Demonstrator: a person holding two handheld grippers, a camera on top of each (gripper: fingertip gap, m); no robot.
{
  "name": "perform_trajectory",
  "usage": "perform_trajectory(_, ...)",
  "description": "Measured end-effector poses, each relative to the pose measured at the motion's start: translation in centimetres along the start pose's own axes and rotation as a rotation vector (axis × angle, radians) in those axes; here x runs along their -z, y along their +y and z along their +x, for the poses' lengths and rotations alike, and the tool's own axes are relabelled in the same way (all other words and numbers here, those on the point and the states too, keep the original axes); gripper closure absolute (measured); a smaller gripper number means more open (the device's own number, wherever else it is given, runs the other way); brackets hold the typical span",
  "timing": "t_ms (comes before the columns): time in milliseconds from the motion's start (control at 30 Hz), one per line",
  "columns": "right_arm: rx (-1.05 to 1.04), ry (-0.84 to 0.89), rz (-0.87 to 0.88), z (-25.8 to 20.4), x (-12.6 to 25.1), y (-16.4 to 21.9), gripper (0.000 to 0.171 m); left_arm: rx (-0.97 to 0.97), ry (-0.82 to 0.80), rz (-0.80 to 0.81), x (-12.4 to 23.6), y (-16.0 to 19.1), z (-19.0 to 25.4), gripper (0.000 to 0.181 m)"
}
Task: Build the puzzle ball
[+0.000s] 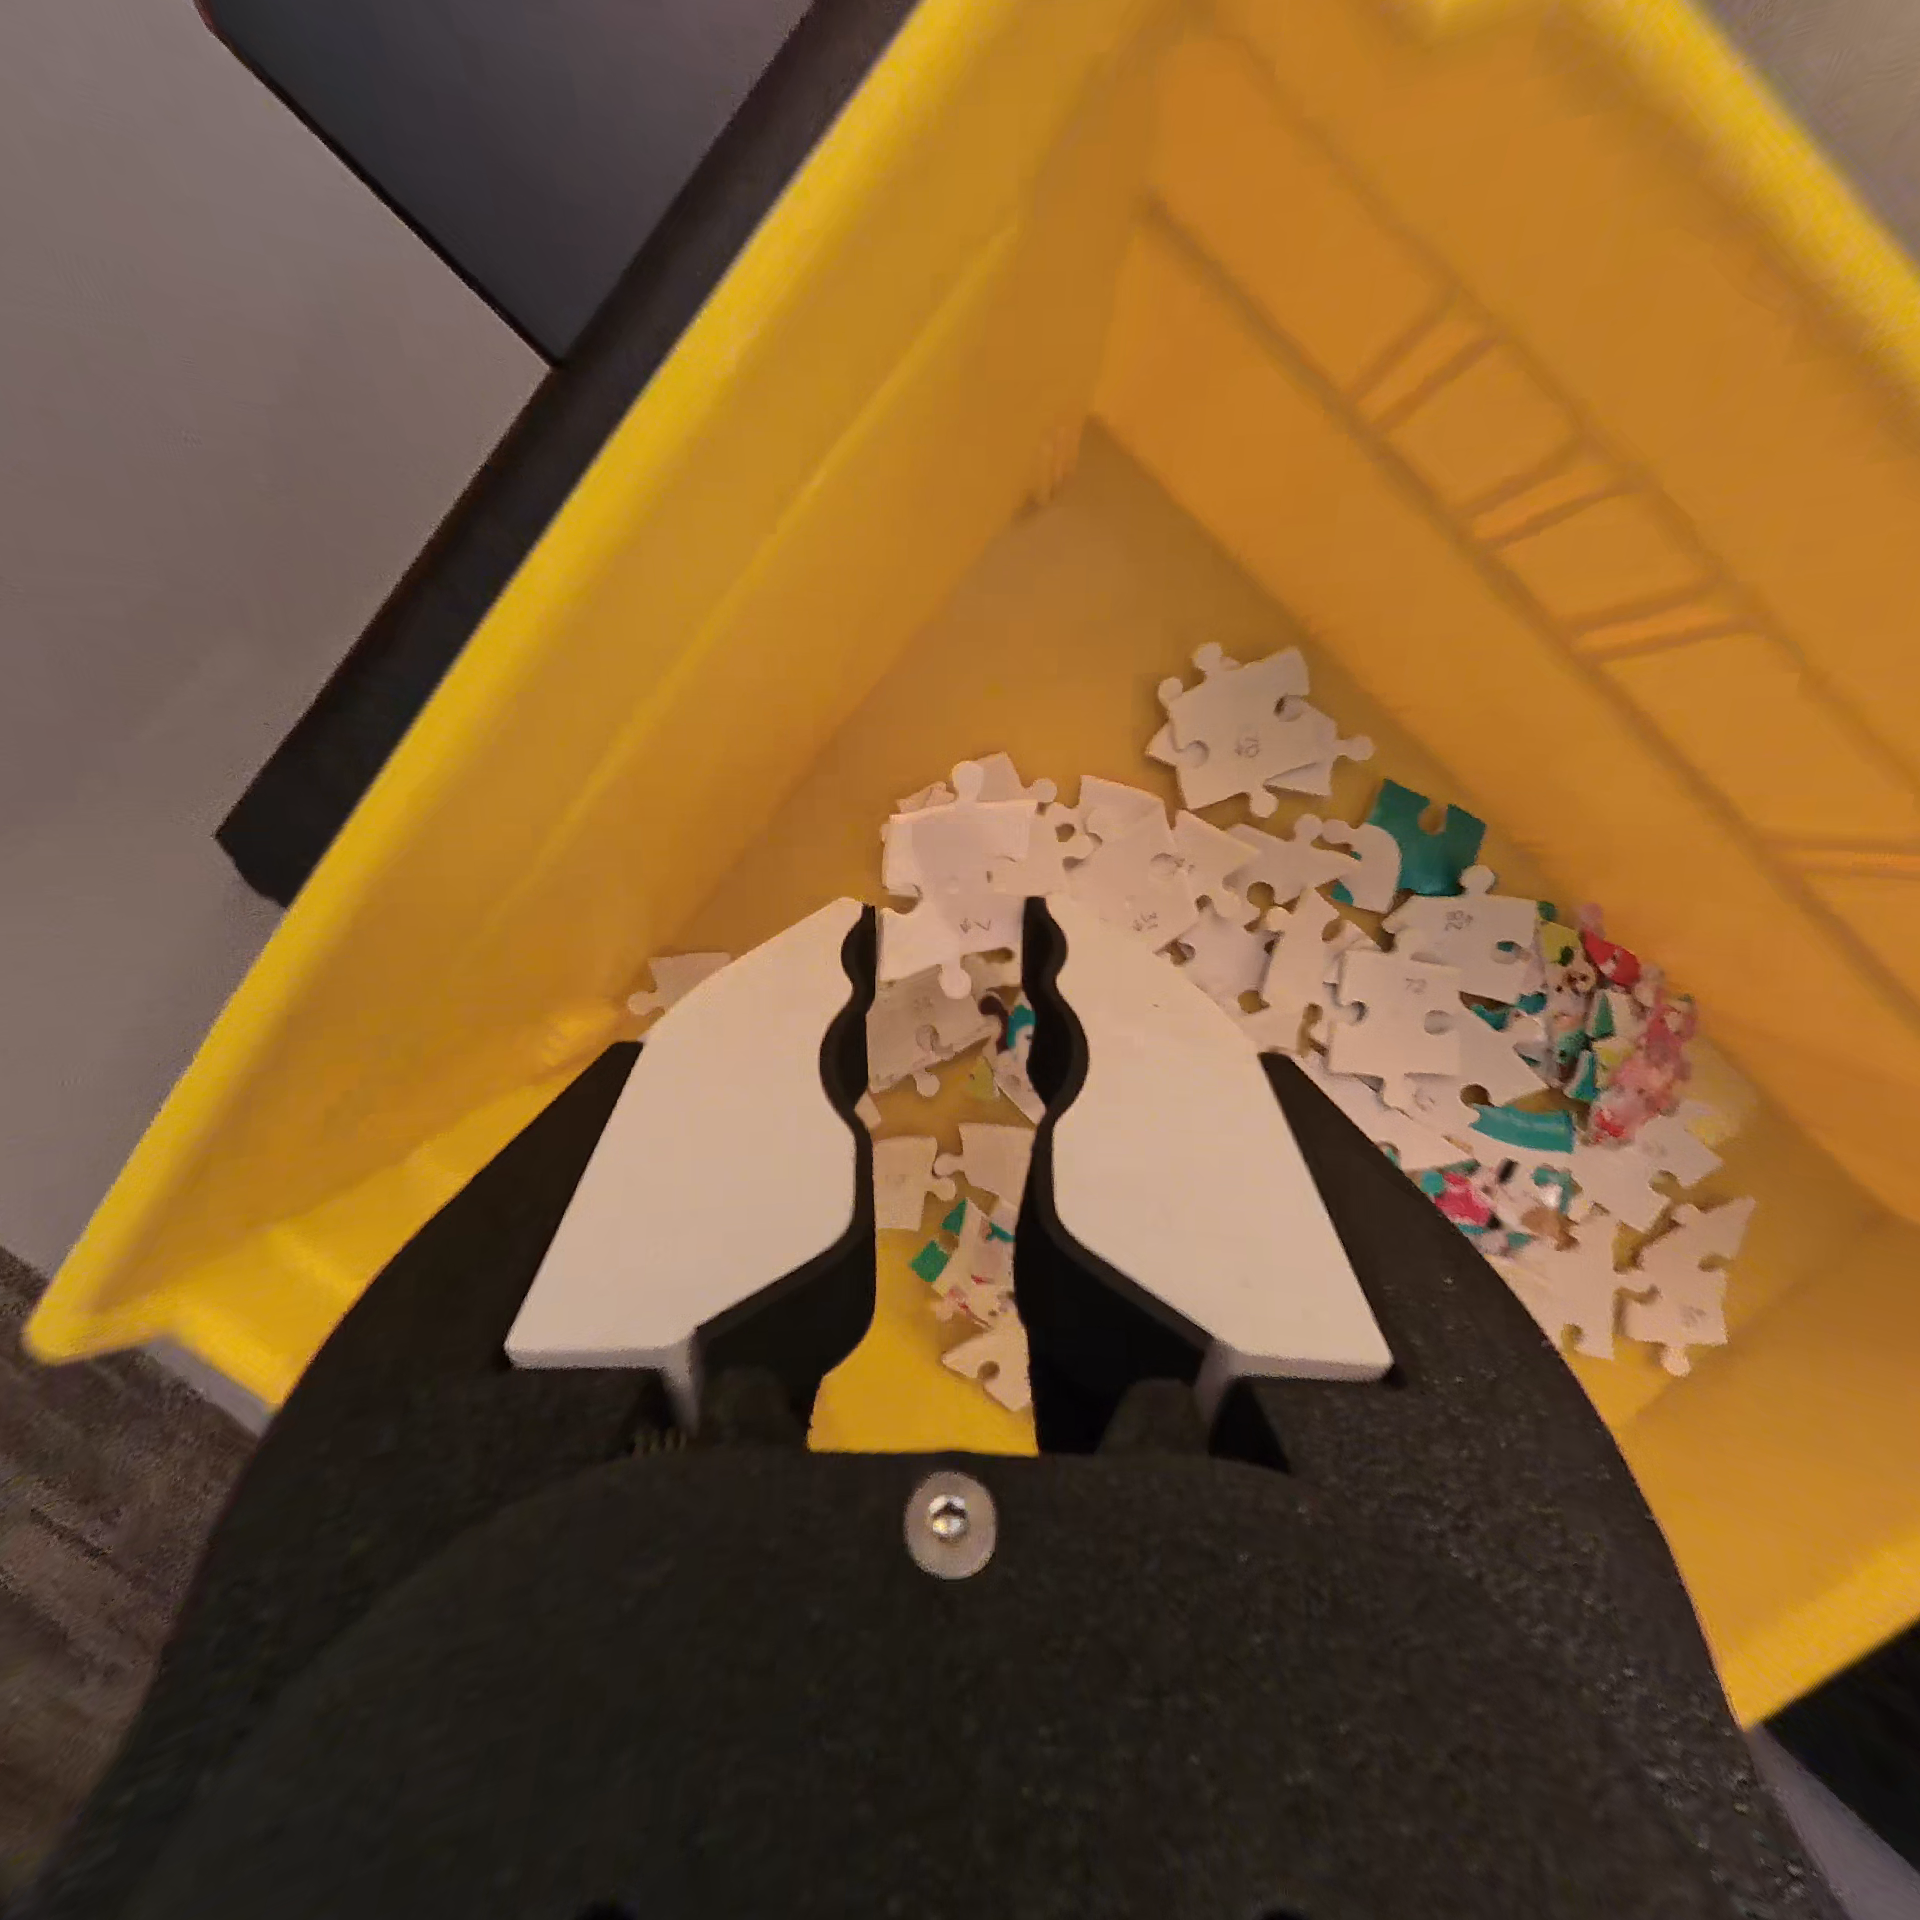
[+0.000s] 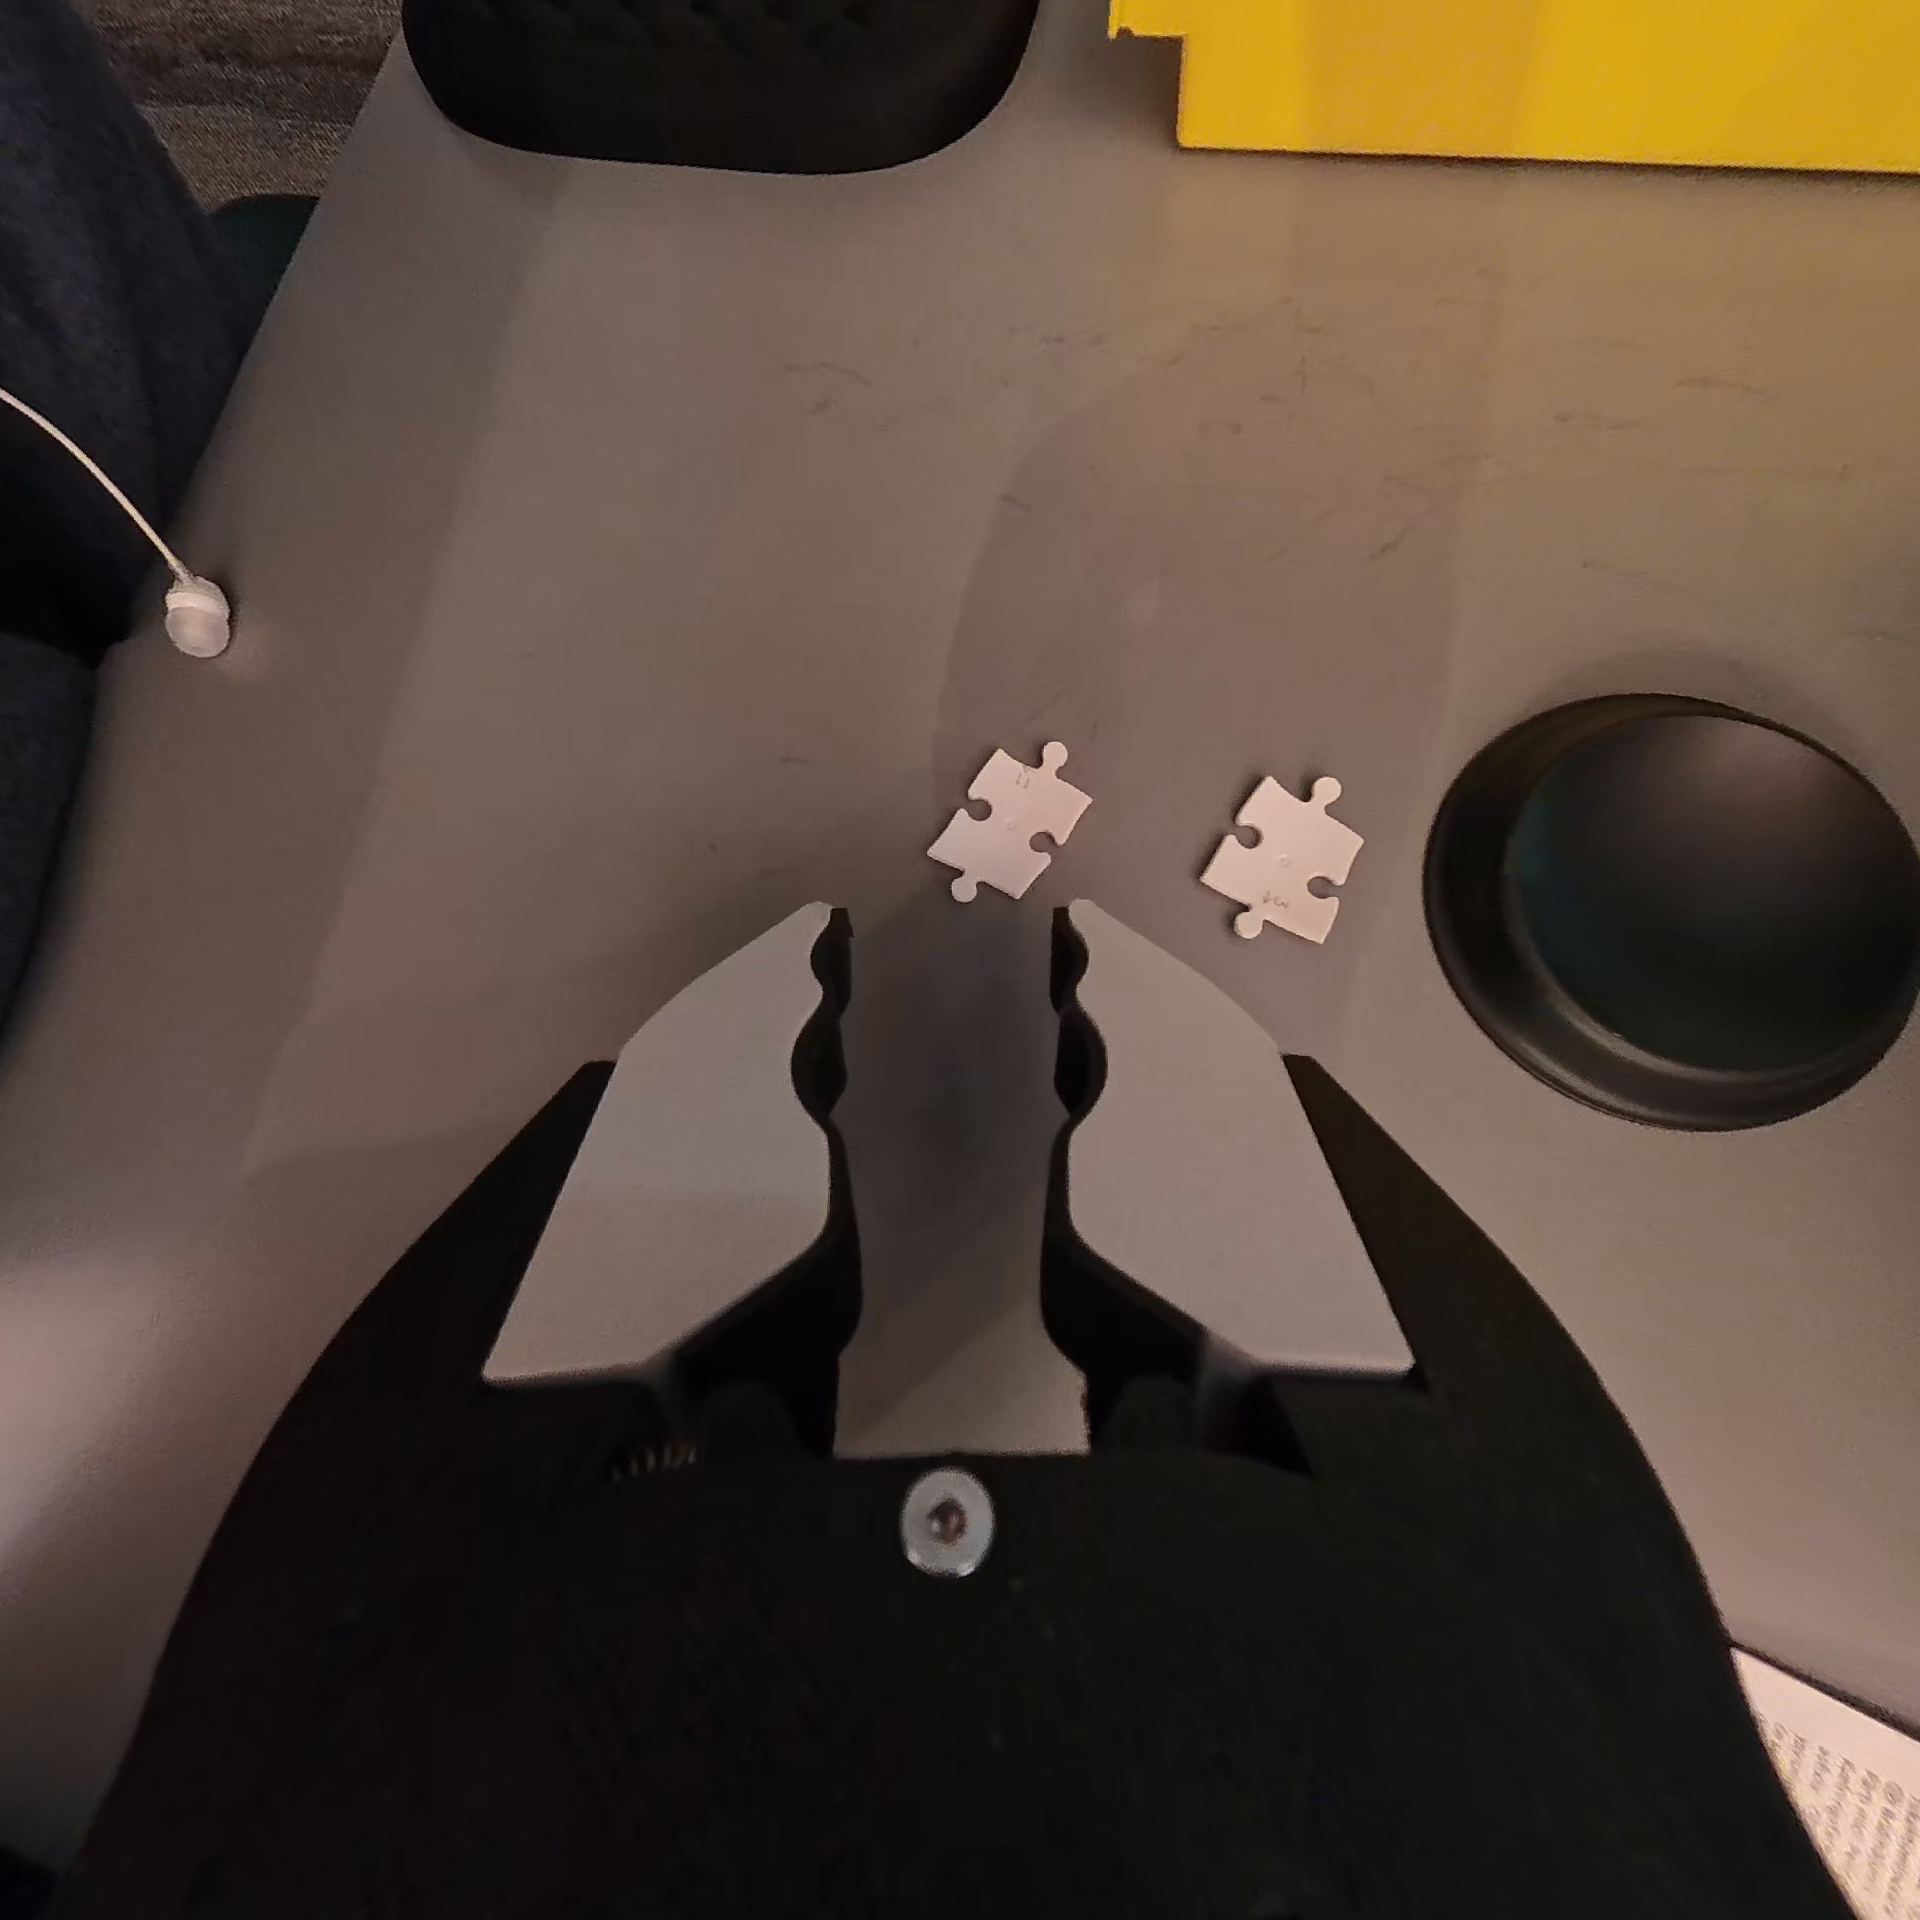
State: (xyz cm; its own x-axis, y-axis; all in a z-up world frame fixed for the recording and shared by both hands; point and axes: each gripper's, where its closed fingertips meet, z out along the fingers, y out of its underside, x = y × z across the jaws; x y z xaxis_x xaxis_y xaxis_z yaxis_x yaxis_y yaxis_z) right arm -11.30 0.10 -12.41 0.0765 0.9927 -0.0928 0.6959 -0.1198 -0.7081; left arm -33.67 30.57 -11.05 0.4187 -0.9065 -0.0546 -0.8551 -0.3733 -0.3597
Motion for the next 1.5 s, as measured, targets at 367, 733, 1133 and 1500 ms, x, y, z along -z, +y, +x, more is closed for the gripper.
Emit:
perform_trajectory(367, 0.044, 0.039, 0.058, -0.4, 3.7, -2.2, 0.133, -0.403, 0.207, 0.085, 7.1, -3.3, 14.8, 0.155)
perform_trajectory(733, 0.162, 0.054, 0.113, -5.7, 12.7, -4.0, 0.133, -0.958, 0.353, -0.099, -0.3, -7.5, 30.3, 0.155)
perform_trajectory(1133, 0.183, -0.046, 0.014, -7.8, 12.5, -2.3, 0.133, -1.198, 0.406, -0.218, -4.4, -9.3, 33.5, 0.155)
perform_trajectory(1500, 0.182, -0.068, -0.048, -8.5, 12.8, -1.1, 0.133, -1.394, 0.482, -0.251, -7.1, -10.5, 35.0, 0.155)
